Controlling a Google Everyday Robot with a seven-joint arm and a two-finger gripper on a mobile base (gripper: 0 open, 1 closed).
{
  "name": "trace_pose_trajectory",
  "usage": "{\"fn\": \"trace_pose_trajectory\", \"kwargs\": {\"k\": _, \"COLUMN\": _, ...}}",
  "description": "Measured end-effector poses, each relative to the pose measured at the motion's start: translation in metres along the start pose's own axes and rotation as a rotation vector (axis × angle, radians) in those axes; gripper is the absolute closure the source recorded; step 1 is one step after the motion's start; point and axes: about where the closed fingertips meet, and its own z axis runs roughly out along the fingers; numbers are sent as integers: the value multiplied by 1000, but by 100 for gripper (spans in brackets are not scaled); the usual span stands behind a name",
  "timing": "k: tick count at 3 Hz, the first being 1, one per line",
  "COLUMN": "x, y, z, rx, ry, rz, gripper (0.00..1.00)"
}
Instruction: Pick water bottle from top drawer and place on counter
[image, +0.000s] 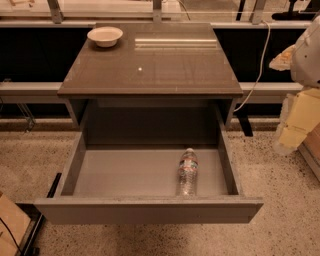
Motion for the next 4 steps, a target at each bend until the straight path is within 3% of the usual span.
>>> {"fn": "trace_pose_trajectory", "kwargs": {"k": 1, "x": 0, "y": 0, "z": 0, "rx": 0, "ry": 0, "rz": 0, "gripper": 0}}
{"fn": "trace_pose_trajectory", "kwargs": {"k": 3, "x": -5, "y": -14, "z": 48, "rx": 8, "ry": 37, "rz": 254, "gripper": 0}}
{"fn": "trace_pose_trajectory", "kwargs": {"k": 4, "x": -5, "y": -14, "z": 47, "rx": 10, "ry": 36, "rz": 288, "gripper": 0}}
